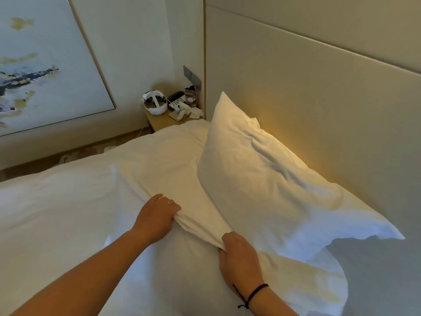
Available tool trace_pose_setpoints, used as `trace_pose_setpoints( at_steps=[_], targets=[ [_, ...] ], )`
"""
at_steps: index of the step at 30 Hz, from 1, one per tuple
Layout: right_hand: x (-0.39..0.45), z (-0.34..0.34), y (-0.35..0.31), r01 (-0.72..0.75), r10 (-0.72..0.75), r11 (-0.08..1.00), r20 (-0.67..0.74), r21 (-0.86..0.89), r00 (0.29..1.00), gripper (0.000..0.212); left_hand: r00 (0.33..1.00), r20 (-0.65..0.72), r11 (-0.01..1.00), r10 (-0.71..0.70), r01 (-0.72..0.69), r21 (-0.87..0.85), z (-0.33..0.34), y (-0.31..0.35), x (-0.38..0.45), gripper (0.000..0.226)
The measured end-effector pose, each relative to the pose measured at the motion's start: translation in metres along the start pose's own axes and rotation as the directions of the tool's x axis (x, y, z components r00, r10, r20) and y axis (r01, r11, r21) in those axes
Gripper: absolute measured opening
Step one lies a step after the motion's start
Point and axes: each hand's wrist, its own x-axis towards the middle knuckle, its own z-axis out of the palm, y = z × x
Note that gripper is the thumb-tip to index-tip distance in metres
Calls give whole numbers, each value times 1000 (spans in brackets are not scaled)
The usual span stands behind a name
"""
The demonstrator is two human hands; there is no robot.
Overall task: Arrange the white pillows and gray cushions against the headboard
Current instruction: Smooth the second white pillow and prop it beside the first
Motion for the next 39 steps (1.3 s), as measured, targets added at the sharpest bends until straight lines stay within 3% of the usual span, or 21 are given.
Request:
trace_pose_setpoints(
  at_steps=[5,7,10,13,16,19,22,25,28,30,32,35,39],
  targets=[
    [70,-33,35,-32,33,999,-232,5,972,10,998,-28,993,-63,66,96,-24,35,124,32],
    [100,-33,61,-77,64,996,-250,-45,966,10,989,-67,986,-135,141,92,-20,56,161,34],
    [134,-19,100,-201,194,977,-88,-68,977,33,970,79,973,-229,227,35,9,82,183,50],
    [140,-3,115,-176,176,984,-33,-23,984,43,892,256,916,-372,398,-56,51,97,170,75],
    [123,10,107,-145,145,974,10,177,989,50,831,207,807,-517,553,-206,85,101,140,84],
    [92,30,90,-115,85,964,131,241,988,66,778,124,729,-615,622,-285,103,91,107,80],
    [67,62,78,-131,45,972,396,194,917,76,722,235,667,-651,691,-277,110,66,78,77],
    [52,96,79,-190,94,978,640,82,762,73,660,385,568,-645,751,-336,115,40,43,72],
    [43,124,76,-159,89,987,785,12,613,80,574,443,479,-688,819,-317,126,18,-1,67],
    [42,138,65,-129,83,992,807,-8,585,93,516,440,438,-736,857,-272,136,5,-36,65],
    [47,152,51,-113,101,993,769,-38,632,98,435,409,361,-802,899,-249,147,-8,-75,64],
    [57,166,32,-99,103,994,681,-45,725,91,244,370,149,-896,952,-267,163,-28,-132,68],
    [62,179,10,-15,44,999,614,-51,788,87,48,570,-213,-820,899,-382,196,-44,-172,87]
  ],
)
